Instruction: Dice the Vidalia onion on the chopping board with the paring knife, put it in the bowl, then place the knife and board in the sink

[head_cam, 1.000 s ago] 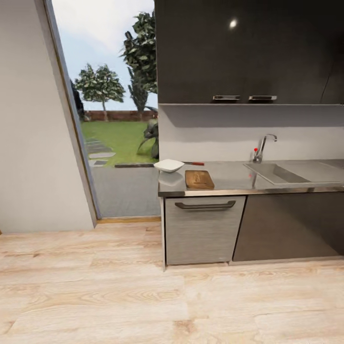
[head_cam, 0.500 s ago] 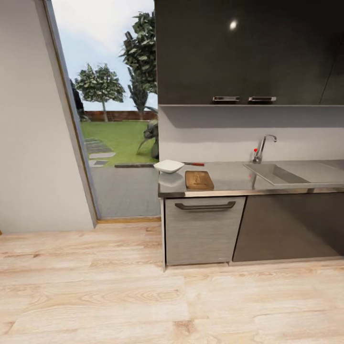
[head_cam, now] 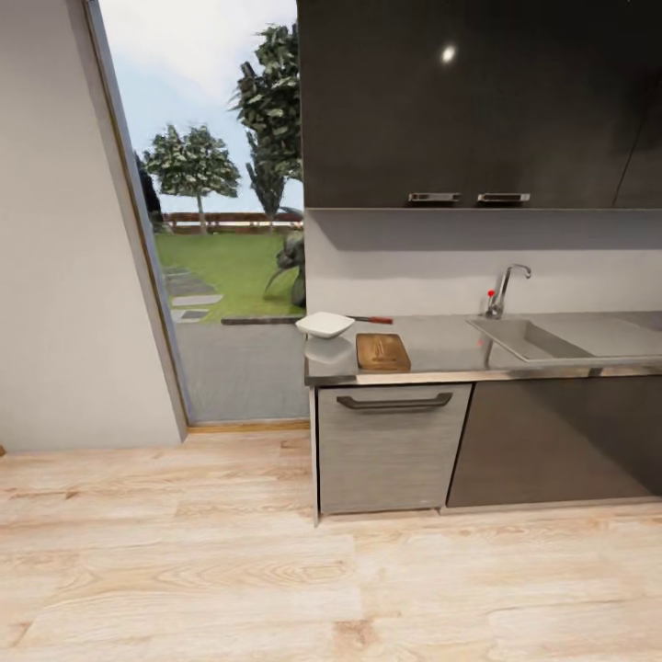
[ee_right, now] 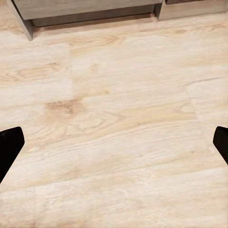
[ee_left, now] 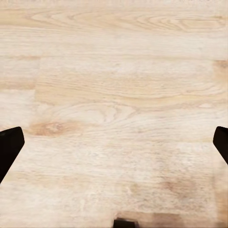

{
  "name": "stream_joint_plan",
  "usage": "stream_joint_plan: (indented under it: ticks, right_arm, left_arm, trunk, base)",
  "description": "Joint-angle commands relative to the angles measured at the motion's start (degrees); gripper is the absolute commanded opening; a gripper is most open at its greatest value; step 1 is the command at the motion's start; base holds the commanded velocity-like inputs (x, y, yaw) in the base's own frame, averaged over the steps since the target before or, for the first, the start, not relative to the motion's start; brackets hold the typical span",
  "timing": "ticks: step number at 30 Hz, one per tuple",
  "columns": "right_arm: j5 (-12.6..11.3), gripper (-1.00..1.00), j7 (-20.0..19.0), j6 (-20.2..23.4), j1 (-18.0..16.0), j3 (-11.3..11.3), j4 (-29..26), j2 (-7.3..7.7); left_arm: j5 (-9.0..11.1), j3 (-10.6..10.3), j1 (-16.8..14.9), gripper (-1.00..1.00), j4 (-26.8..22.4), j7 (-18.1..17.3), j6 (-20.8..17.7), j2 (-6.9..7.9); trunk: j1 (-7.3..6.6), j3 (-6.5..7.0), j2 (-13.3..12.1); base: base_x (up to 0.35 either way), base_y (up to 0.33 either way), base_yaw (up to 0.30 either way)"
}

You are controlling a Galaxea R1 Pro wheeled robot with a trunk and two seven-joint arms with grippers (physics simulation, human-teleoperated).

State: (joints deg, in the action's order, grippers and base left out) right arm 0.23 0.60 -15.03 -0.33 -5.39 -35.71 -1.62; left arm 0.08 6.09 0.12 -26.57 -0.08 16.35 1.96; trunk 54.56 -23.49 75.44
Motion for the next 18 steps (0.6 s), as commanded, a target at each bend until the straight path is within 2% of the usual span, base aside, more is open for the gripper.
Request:
stream_joint_plan:
  ticks: [1,18]
  right_arm:
    - [0.03,1.00,0.01,-0.17,-0.03,-0.15,0.02,-0.05]
    - [0.02,1.00,0.01,-0.17,-0.03,-0.15,0.02,-0.05]
  left_arm:
    - [0.00,0.07,0.02,1.00,-0.06,-0.01,0.08,-0.01]
    - [0.00,0.07,0.01,1.00,-0.02,-0.01,0.08,-0.03]
  trunk:
    - [-0.23,0.14,-0.39]
    - [-3.96,3.19,-7.20]
  base:
    - [0.000,0.000,0.000]
    - [0.000,0.000,0.000]
